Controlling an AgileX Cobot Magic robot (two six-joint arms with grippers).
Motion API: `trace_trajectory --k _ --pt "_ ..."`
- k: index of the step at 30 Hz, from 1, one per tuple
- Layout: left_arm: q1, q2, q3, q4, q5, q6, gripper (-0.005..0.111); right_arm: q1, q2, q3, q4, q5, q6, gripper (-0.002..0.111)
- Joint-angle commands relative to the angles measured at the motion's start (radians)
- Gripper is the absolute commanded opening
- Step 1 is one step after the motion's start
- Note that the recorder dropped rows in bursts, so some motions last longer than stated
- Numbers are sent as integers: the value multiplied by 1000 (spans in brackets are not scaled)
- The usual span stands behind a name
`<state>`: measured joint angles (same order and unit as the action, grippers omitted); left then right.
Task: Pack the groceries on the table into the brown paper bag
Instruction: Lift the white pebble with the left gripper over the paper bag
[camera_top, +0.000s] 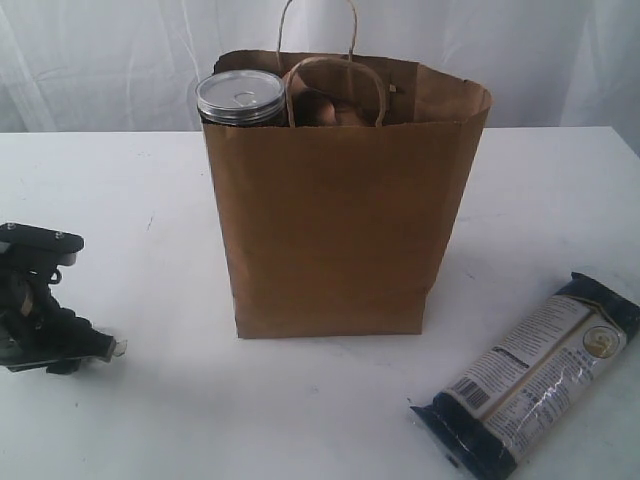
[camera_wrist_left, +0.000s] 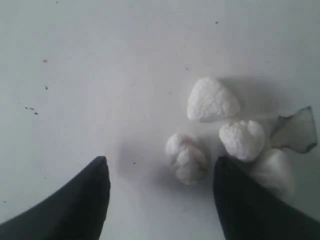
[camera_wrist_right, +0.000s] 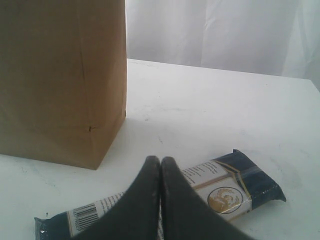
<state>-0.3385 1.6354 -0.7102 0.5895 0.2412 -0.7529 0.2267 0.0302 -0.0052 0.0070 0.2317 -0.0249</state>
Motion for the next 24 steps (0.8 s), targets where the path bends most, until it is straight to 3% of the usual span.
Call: trace_trajectory --k 1,6,8,17,24 --pt "2 29 0 -3 -9 -11 47 -9 -4 5 -1 -2 3 0" --pt "2 52 0 2 -5 -11 9 -9 -4 5 -1 -2 3 0" --pt "2 50 0 2 22 -11 0 -9 -4 5 -1 -2 3 0" --pt "2 -93 0 2 141 20 0 -9 -4 5 -1 -2 3 0" --pt "2 -348 -4 -10 157 20 0 -9 -4 5 -1 -2 3 0"
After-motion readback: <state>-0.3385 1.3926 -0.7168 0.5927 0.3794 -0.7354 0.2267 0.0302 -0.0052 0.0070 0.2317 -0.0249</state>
